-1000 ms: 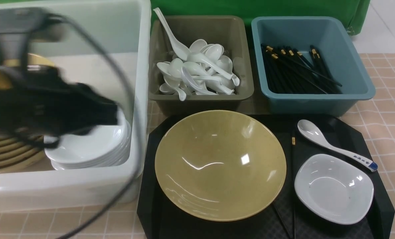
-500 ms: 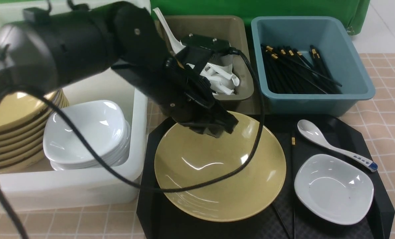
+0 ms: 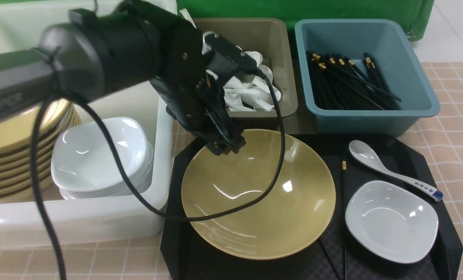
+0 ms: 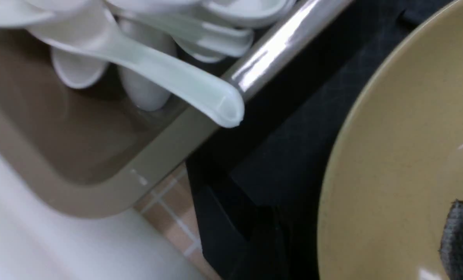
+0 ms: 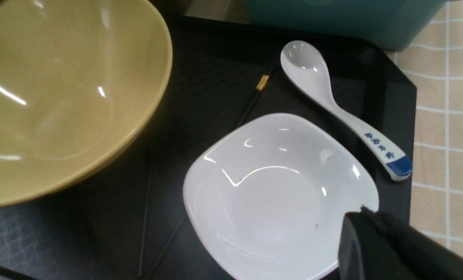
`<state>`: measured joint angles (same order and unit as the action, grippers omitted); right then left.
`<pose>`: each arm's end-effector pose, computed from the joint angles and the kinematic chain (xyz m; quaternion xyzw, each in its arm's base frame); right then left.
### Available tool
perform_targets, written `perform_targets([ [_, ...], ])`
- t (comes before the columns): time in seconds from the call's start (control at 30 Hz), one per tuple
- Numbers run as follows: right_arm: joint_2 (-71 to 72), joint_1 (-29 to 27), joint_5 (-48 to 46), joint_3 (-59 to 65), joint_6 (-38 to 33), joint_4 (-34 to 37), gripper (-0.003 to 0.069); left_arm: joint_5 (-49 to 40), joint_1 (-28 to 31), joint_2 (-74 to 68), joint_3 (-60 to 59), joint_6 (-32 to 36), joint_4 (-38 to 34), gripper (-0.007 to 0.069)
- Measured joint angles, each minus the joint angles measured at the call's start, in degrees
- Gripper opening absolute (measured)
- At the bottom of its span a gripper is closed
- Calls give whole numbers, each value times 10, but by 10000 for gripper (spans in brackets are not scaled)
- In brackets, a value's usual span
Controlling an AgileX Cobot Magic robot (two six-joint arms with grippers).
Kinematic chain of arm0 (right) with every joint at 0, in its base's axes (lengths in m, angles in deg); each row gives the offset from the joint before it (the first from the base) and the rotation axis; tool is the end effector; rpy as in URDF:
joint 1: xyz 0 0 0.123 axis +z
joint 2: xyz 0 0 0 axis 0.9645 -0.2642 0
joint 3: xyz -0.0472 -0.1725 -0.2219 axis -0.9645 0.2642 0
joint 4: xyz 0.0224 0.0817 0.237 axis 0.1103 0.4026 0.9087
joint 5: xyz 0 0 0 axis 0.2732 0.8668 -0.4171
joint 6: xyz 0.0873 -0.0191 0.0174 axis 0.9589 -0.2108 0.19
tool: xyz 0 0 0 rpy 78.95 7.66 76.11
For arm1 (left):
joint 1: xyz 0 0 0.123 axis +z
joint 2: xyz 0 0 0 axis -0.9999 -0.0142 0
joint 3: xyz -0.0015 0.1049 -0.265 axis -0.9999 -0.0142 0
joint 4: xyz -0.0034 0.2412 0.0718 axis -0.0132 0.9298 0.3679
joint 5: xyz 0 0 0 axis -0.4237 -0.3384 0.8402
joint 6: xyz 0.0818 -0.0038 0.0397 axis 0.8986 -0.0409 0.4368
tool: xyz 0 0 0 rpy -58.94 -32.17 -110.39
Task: On brown table put chopsticks spoon bowls plates into blue grey white boxes.
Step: 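Grasp the large bowl on the tray by its rim, then place the tan bowl onto the bowl stack in the left bin with the left gripper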
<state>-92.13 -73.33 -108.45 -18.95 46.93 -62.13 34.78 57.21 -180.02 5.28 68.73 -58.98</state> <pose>0.1086 0.0222 0.2464 -0.0825 0.8791 0.0902 0.4608 0.3344 -0.2008 0.2563 0.3833 0.8973 0.0044 0.2189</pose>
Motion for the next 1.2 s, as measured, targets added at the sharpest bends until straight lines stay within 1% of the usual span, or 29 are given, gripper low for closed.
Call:
perform_targets([
  [0.17,0,0,0,0,0,0,41,13,0,-43,0,0,-6,493],
  [0.2,0,0,1,0,0,0,41,14,0,-54,0,0,-17,489],
  [0.27,0,0,1,0,0,0,42,14,0,-65,0,0,-38,450],
  [0.33,0,0,1,0,0,0,43,13,0,-68,0,1,-53,381],
  [0.37,0,0,1,0,0,0,43,13,0,-68,0,1,-56,372],
  [0.4,0,0,1,0,0,0,44,12,0,-67,0,1,-56,297],
  [0.5,0,0,1,0,0,0,46,7,0,-53,0,0,-75,160],
  [0.53,0,0,1,0,0,0,47,5,0,-42,0,0,-86,120],
  [0.63,0,0,1,0,0,0,47,5,-1,0,0,-3,-112,32],
  [0.73,0,0,1,0,0,0,48,16,-2,55,0,-3,-116,10],
  [0.83,0,0,1,0,0,0,48,21,1,99,0,1,-107,10],
  [0.97,0,0,1,0,0,0,52,55,22,213,0,-1,-115,10],
  [1.03,0,0,1,0,0,0,55,68,54,257,0,-15,-110,9],
  [1.1,0,2,1,0,0,0,57,79,117,301,0,-50,-81,9],
  [1.13,0,3,1,0,0,0,57,81,131,307,0,-59,-78,9],
  [1.2,0,8,1,0,0,0,59,83,215,332,0,-108,-41,9],
])
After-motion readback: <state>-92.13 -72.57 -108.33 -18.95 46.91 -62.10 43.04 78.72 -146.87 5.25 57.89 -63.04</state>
